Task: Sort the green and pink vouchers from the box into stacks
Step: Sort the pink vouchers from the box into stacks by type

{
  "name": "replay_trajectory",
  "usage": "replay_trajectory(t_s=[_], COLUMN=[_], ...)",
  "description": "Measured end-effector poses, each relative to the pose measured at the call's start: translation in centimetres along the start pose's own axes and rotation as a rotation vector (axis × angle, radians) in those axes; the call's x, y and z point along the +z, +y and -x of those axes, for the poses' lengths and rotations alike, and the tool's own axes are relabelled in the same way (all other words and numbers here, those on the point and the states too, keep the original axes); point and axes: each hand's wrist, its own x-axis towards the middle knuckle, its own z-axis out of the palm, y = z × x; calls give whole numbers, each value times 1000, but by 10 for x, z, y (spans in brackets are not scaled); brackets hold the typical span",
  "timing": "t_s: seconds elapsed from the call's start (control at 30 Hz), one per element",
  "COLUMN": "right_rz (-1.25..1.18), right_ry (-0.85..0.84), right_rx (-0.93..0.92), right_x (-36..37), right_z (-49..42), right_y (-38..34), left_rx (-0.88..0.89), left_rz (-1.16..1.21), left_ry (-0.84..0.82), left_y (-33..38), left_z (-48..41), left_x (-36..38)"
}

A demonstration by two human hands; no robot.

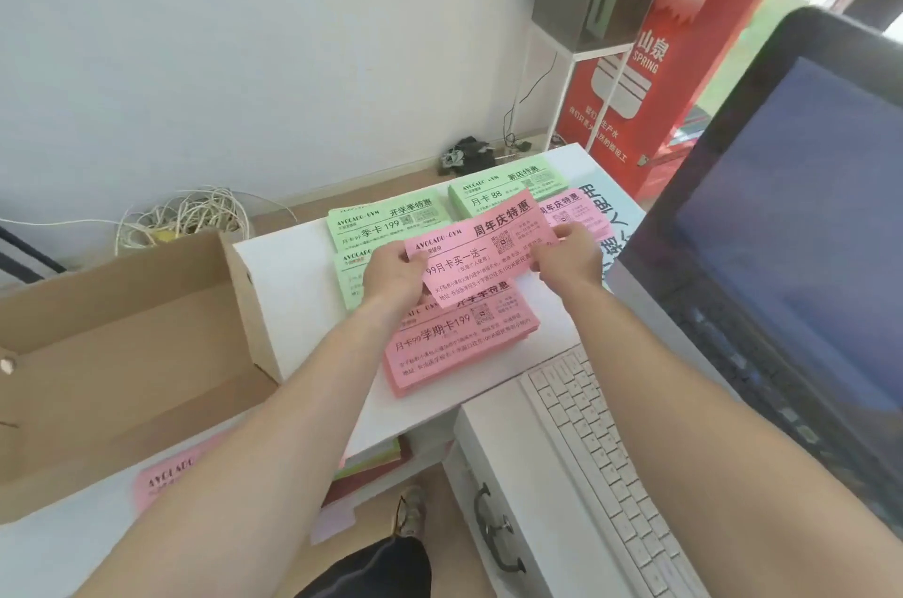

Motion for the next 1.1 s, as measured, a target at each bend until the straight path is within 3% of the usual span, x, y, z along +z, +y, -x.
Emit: replay_trajectory(t_s=[0.13,0.3,0.43,0.67,0.9,1.1], right_rz=[115,263,341,366,399,404], right_ry=[150,264,329,344,331,243], right_rx=[28,57,186,239,152,56], right_x=[3,2,0,7,18,26], right_z=[-53,-99,-121,-141,-132,-106], right_y=[-6,-5,-4,-3,2,0], left_rx=[-89,17,-22,16,108,139], left_rz=[20,-66,-51,-193,-343,-301], left_ry=[-122,-172,-198,-175,-142,-117], left_y=[15,28,25,18,15,23], left_z=[-50,-91,-112,-128,-131,-117], left_x=[41,73,88,105,111,99])
